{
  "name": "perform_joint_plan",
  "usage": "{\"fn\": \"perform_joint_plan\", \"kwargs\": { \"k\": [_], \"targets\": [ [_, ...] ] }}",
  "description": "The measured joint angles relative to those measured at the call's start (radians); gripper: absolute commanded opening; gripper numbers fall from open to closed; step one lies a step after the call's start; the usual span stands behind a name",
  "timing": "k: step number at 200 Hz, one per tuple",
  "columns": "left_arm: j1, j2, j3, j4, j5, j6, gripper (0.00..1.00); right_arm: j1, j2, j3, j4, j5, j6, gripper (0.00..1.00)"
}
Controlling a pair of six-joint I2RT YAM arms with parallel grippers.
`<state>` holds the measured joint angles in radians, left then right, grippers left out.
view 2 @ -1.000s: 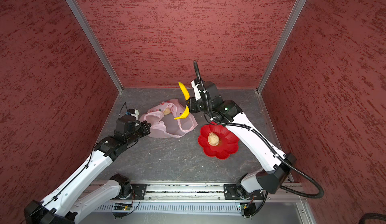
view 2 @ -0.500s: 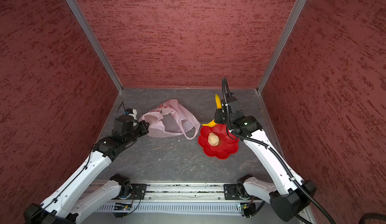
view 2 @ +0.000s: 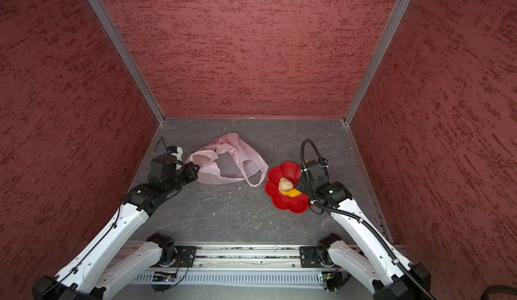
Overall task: Take the fake fruits out of the plastic bag
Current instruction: 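Carry the yellow banana over the red plate with the right gripper, then lower the banana onto the red plate and open the right gripper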
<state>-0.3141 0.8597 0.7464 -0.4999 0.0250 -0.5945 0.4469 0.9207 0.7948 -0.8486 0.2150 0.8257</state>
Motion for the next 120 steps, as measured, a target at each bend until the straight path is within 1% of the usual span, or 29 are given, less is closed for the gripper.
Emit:
{"fn": "perform_joint_plan", "kwargs": {
  "k": [42, 120],
  "targets": [
    [0.001, -0.004, -0.012, 0.000, 0.004, 0.000, 0.00, -0.001, -0.012, -0.072, 0.018, 0.004, 0.065, 0.16],
    [0.012, -0.009, -0.012, 0.000, 0.023, 0.001, 0.00, -0.004, -0.027, -0.224, 0.125, -0.004, 0.153, 0.17]
  ]
}}
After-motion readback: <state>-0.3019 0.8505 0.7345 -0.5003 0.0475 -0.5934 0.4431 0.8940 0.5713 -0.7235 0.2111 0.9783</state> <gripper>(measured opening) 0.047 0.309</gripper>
